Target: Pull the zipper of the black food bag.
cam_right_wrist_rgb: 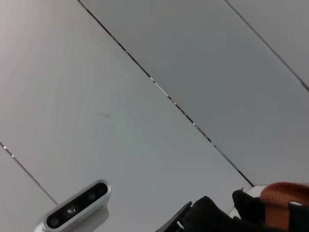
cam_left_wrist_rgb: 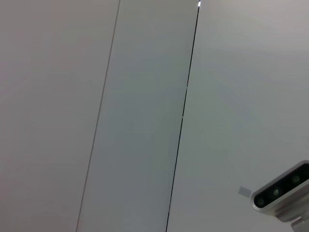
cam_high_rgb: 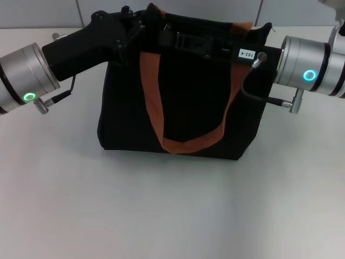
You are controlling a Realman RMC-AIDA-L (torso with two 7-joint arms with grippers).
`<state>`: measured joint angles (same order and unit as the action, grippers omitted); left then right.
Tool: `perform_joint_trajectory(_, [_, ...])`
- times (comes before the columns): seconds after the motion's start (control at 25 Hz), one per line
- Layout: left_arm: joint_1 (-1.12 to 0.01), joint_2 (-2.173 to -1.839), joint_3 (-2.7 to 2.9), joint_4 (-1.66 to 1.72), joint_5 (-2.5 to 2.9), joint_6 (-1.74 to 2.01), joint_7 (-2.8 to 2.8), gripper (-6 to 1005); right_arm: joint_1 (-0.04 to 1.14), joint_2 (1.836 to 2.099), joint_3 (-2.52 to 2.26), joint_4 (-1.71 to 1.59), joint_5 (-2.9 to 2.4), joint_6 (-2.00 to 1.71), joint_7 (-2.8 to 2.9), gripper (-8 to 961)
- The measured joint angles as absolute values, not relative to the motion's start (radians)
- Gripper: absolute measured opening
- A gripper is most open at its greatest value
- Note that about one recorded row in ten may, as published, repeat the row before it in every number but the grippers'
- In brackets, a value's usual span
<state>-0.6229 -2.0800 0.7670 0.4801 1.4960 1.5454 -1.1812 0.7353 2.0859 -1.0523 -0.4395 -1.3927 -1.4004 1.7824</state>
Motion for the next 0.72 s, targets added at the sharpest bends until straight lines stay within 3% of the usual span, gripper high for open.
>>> perform_joint_trajectory(0.28, [-0.626,-2.080,0.767,0.480,1.495,1.542,-1.181,19,0.736,2.084,-1.052,-0.443,-1.393,-1.402,1.766,288])
perform_joint_trajectory(0.72, [-0.627,-2.080,0.767,0.475,1.495,1.535,-1.180,19,0.740,2.083,-1.054,-0.442,-1.397,-1.423,1.743,470])
